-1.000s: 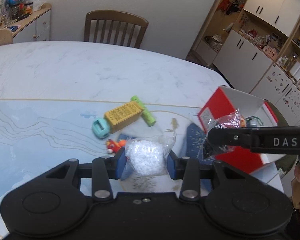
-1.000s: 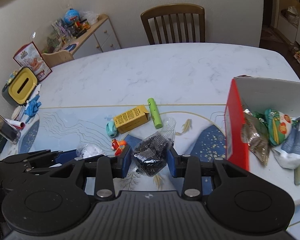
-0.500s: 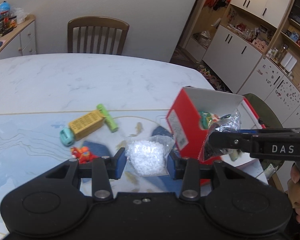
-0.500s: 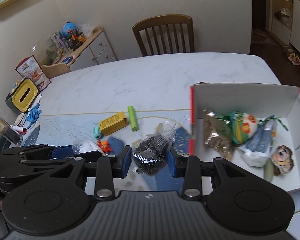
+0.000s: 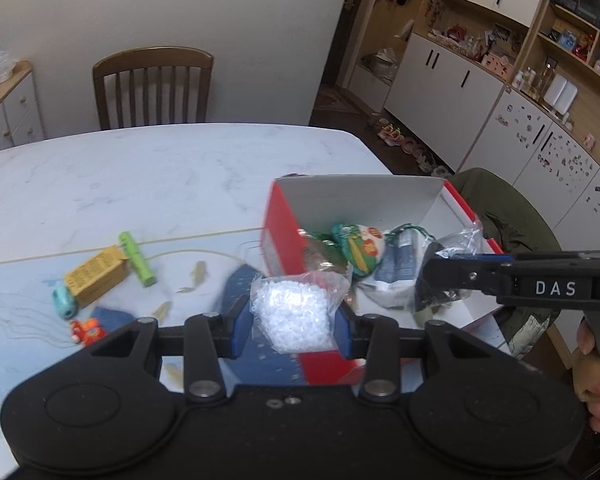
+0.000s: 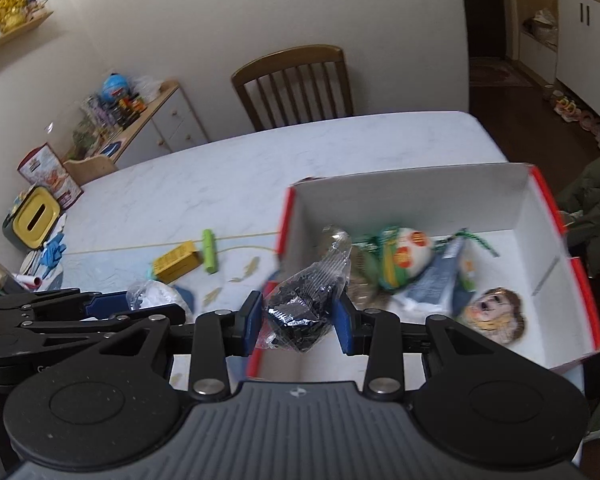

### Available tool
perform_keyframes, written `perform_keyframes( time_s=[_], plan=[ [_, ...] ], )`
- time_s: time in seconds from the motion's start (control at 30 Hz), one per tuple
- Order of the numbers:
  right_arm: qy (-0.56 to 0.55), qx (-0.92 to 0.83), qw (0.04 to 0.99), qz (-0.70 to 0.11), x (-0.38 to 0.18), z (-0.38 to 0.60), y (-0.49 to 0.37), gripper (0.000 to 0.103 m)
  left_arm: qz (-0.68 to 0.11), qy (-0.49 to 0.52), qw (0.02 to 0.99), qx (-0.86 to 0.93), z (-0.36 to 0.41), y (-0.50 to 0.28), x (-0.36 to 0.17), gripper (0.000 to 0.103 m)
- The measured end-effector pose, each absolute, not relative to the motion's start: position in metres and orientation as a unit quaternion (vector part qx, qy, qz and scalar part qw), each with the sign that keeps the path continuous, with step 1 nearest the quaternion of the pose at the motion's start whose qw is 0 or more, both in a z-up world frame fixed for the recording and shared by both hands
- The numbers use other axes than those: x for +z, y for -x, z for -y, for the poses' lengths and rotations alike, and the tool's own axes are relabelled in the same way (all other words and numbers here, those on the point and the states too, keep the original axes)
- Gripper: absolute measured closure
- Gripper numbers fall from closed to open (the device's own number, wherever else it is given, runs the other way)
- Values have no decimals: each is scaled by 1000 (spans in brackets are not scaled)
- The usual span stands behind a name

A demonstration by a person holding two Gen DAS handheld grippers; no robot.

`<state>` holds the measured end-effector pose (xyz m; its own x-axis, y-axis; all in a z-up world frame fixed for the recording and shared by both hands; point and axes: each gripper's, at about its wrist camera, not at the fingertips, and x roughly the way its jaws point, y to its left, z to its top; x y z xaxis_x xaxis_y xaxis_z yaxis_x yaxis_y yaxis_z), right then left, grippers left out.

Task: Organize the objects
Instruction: 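Carry the white bead bag and black bag over the red box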

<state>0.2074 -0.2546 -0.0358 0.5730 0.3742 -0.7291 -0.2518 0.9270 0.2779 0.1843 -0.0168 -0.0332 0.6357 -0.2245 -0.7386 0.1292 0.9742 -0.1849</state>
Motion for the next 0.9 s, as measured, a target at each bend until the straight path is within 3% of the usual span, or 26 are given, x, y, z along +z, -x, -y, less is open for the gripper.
perform_keyframes(
  time_s=[0.4, 0.9],
  plan=[
    [-70, 135, 890, -429, -52, 333, -226, 67, -447, 32, 885, -127, 86, -217, -51, 63],
    [-10, 140, 890, -434, -71, 355, -283, 67, -493, -5, 863, -110, 133, -264, -87, 63]
  ],
)
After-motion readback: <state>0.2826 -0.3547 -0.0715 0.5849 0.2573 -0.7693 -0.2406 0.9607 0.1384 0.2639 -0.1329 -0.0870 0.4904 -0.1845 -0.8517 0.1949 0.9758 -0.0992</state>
